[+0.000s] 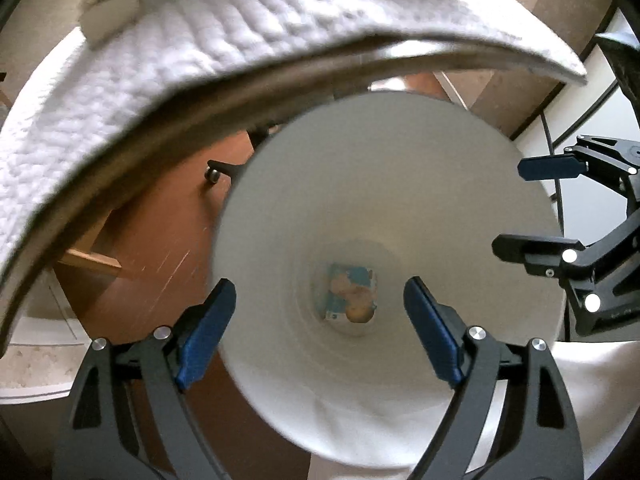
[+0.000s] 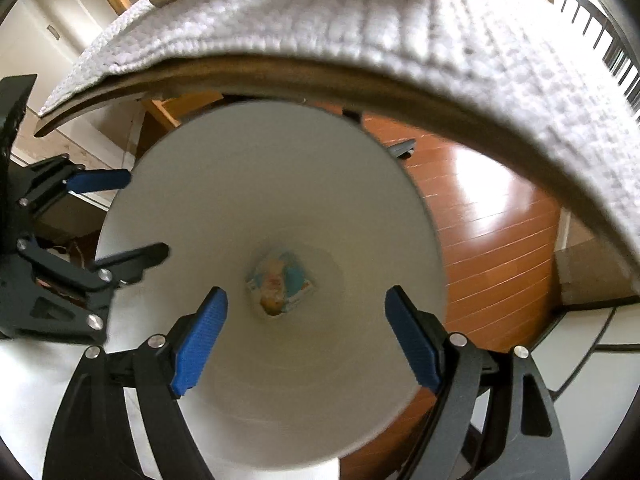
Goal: Collect trash
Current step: 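Move both open tools back over the items on the blanket, then grasp the crumpled beige tissue with the right tool while the left tool grasps the yellow BABO packet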
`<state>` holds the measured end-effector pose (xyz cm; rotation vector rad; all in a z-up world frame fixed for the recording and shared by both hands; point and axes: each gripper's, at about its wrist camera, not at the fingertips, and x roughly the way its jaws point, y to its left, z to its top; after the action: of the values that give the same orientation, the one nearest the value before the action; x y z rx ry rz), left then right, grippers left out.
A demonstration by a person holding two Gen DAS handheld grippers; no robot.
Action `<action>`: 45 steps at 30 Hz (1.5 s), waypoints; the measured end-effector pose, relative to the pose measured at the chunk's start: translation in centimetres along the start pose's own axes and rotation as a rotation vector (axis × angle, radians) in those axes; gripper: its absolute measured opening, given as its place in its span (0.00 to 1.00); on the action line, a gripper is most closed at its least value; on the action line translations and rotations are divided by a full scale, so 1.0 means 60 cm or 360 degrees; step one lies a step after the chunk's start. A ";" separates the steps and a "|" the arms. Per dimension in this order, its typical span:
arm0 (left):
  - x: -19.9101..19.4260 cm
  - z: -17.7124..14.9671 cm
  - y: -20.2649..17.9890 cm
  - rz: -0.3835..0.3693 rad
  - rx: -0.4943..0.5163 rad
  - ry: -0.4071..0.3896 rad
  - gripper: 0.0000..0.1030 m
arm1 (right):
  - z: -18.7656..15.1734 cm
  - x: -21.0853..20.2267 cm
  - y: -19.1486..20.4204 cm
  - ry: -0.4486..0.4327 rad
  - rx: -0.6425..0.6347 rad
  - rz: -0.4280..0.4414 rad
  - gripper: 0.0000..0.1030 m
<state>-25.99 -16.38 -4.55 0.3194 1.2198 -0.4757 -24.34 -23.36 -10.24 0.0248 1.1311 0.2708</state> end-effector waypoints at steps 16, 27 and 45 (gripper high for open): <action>-0.204 0.104 0.097 0.0302 -0.0412 -0.0498 0.96 | 0.105 -0.223 -0.030 -0.0546 -0.0015 -0.0171 0.92; -0.178 0.153 0.159 0.0411 -0.0453 -0.0500 0.96 | 0.183 -0.177 -0.051 -0.0543 0.0049 -0.0175 0.92; -0.136 0.202 0.193 0.0405 -0.0463 -0.0455 0.96 | 0.241 -0.131 -0.080 -0.0498 0.0066 -0.0179 0.92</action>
<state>-12.34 -10.77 6.85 0.1479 0.9375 -0.1147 -13.57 -28.10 2.19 0.0390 0.8238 0.1370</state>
